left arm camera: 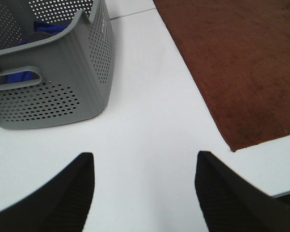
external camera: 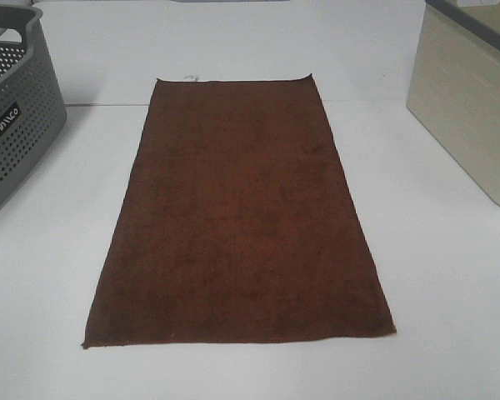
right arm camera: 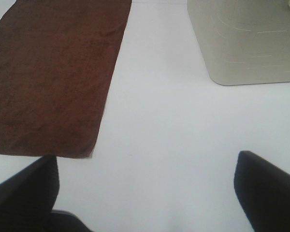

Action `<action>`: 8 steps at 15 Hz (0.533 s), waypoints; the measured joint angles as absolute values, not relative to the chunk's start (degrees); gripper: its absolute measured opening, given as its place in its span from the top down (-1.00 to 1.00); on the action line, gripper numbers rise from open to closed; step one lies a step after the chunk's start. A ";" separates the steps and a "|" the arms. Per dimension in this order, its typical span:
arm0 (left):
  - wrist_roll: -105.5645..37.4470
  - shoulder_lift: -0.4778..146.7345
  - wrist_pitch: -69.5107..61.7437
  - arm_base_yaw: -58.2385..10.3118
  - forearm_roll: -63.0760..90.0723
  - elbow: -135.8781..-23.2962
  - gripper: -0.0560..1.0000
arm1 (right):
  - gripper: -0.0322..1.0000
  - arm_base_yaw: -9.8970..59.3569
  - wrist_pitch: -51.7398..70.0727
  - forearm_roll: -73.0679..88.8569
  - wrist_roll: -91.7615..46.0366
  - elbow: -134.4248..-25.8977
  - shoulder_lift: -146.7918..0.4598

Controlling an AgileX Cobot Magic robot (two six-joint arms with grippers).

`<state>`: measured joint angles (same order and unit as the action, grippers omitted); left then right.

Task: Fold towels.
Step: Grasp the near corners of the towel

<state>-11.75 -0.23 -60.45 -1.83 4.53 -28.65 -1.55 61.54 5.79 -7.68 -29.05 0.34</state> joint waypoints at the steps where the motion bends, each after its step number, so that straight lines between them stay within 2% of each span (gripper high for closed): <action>1: -11.75 -0.23 -60.45 -1.83 4.53 -28.65 -0.22 | -0.84 -1.55 61.54 5.79 -7.68 -29.05 0.34; 8: -11.75 -0.23 -60.45 -1.83 4.53 -28.65 -0.22 | -0.84 -1.55 61.54 5.79 -7.68 -29.05 0.34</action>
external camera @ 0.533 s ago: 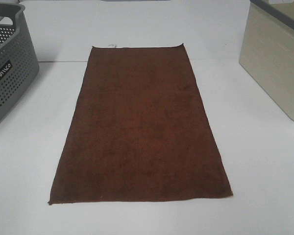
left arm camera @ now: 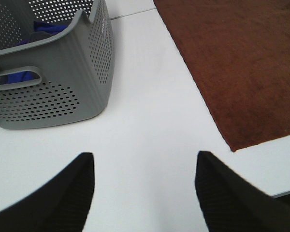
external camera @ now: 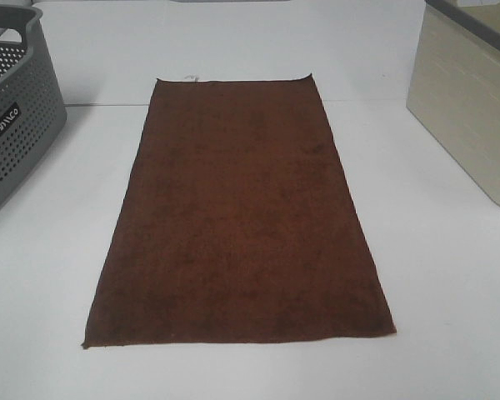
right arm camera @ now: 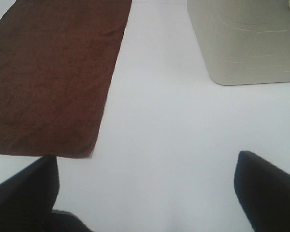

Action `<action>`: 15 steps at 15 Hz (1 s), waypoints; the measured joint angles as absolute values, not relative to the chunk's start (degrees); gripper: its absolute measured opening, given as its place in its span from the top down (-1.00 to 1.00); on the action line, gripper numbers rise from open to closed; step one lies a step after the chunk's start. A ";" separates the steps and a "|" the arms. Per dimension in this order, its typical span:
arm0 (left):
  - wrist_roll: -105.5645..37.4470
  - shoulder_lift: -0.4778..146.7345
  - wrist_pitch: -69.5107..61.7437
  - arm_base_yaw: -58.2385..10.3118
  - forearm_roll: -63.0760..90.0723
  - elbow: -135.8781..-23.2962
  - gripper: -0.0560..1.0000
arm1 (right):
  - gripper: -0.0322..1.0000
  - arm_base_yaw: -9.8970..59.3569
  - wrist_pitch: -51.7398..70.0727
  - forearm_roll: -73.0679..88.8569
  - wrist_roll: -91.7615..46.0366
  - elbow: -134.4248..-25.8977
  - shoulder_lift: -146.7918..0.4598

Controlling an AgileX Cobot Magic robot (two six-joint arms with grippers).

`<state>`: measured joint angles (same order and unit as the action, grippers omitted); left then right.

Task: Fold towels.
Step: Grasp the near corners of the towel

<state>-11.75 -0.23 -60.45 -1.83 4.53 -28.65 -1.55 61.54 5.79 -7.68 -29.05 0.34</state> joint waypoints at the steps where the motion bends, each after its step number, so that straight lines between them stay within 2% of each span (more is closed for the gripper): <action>1: -11.75 -0.23 -60.45 -1.83 4.53 -28.65 -0.22 | -0.84 -1.55 61.54 5.79 -7.68 -29.05 0.34; 15: -11.75 -0.23 -60.45 -1.83 4.53 -28.65 -0.22 | -0.84 -1.55 61.54 5.79 -7.68 -29.05 0.34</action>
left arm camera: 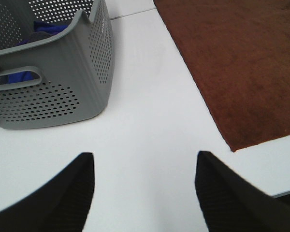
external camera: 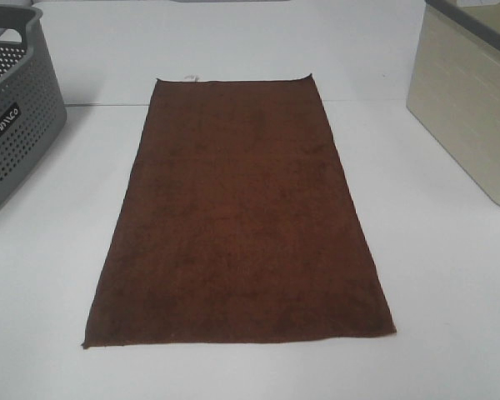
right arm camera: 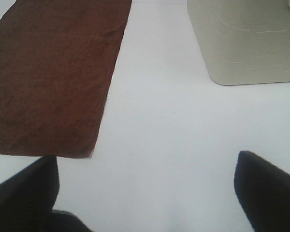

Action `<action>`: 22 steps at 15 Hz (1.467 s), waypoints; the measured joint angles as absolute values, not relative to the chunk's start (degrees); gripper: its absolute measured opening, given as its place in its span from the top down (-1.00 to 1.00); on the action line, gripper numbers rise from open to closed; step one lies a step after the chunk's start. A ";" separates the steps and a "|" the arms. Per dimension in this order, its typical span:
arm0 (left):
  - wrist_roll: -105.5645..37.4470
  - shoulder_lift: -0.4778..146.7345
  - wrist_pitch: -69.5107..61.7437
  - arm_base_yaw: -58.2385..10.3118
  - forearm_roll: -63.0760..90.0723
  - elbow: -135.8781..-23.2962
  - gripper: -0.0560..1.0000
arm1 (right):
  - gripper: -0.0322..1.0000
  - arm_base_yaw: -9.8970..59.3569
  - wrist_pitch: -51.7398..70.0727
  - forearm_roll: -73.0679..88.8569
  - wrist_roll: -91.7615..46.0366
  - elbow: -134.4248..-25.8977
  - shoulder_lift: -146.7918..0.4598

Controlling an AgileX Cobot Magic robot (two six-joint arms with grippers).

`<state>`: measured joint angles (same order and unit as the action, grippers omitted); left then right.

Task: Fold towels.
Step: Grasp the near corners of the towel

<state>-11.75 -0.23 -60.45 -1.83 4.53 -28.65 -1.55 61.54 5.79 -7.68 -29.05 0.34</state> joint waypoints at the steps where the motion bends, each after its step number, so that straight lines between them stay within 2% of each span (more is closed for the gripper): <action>1: -11.75 -0.23 -60.45 -1.83 4.53 -28.65 -0.22 | -0.84 -1.55 61.54 5.79 -7.68 -29.05 0.34; 22: -11.75 -0.23 -60.45 -1.83 4.53 -28.65 -0.22 | -0.84 -1.55 61.54 5.79 -7.68 -29.05 0.34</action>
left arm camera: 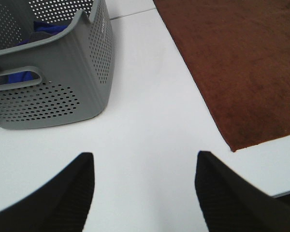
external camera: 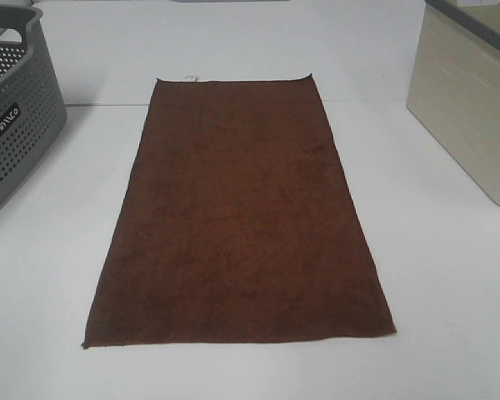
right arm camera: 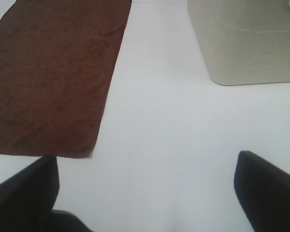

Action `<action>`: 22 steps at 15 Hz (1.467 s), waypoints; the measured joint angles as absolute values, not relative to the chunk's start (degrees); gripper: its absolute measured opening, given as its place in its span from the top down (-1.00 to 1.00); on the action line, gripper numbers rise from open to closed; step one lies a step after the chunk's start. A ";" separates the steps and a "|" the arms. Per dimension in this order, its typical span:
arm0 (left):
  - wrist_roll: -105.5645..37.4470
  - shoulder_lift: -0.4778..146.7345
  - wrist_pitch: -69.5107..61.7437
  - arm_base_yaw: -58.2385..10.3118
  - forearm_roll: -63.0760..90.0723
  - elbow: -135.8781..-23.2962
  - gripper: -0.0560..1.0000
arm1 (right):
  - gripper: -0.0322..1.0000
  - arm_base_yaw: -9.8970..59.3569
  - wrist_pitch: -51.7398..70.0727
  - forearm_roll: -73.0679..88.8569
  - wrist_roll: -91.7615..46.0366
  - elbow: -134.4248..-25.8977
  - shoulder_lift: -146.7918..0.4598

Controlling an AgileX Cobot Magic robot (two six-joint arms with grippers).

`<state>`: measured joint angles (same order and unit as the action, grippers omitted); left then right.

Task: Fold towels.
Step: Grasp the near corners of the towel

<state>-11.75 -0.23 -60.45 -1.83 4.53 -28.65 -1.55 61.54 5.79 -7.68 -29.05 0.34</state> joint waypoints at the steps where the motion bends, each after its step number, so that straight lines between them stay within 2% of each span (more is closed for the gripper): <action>1: -11.75 -0.23 -60.45 -1.83 4.53 -28.65 -0.22 | -0.84 -1.55 61.54 5.79 -7.68 -29.05 0.34; 8: -11.75 -0.23 -59.82 -1.83 4.53 -28.99 -0.22 | -0.84 -1.55 61.54 5.61 -7.56 -29.05 0.17; 13: -5.44 5.67 -43.03 -1.83 10.43 -27.44 -0.22 | -0.81 -1.55 57.35 4.87 -2.52 -30.19 -10.77; 18: -3.09 27.50 -38.96 -1.83 23.49 -25.73 -0.22 | -0.80 -1.55 49.68 9.68 -1.89 -32.60 -35.47; 22: -13.92 48.99 -38.16 -1.83 34.21 -25.73 -0.22 | -0.79 -1.55 48.19 11.40 -1.89 -35.01 -55.69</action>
